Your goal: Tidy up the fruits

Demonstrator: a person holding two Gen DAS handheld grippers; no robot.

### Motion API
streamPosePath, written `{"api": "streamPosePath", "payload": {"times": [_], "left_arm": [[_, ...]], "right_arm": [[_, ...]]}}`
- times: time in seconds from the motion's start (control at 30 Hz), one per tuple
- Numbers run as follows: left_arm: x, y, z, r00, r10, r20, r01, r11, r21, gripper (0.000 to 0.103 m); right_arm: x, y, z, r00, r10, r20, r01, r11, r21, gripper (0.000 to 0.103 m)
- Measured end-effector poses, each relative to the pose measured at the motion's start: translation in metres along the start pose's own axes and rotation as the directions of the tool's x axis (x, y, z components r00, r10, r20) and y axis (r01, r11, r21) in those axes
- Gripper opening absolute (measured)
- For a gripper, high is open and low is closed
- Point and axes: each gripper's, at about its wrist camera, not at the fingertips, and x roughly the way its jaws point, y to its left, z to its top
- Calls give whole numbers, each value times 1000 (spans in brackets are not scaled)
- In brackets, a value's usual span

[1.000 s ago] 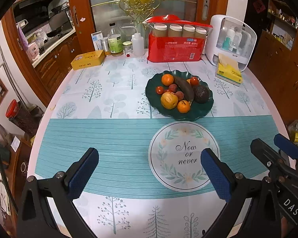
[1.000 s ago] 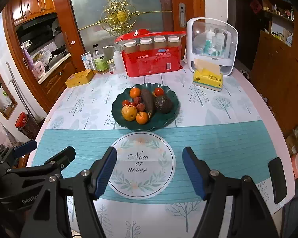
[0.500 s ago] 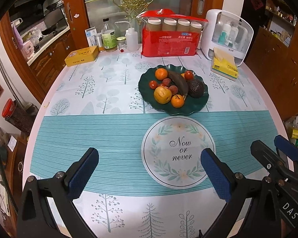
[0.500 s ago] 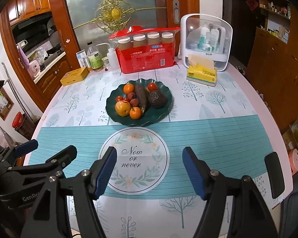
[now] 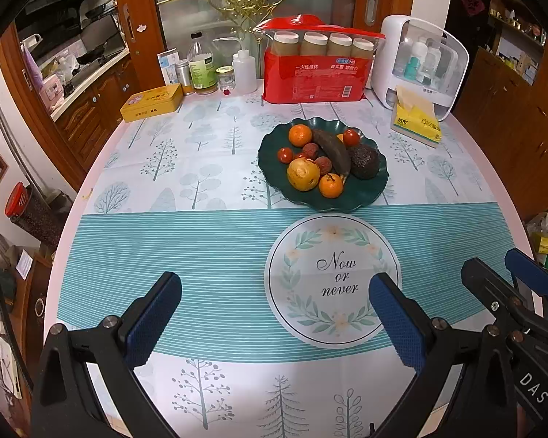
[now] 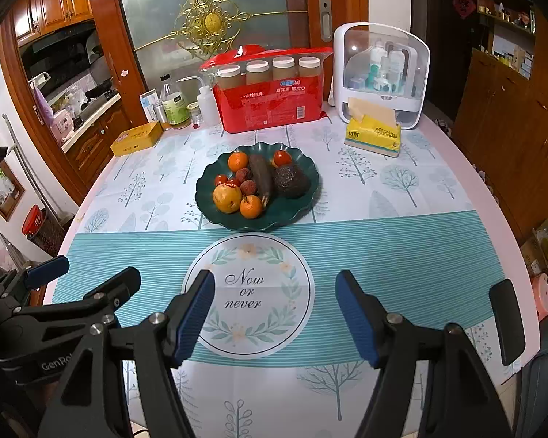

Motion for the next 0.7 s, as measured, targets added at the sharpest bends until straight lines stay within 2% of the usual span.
{"api": "streamPosePath", "payload": {"times": [0.7], "left_arm": [[3, 6, -1, 1000, -1, -8, 1, 1000, 1, 102]], "right_arm": [[7, 6, -5, 1000, 2, -11, -2, 1000, 2, 69]]}}
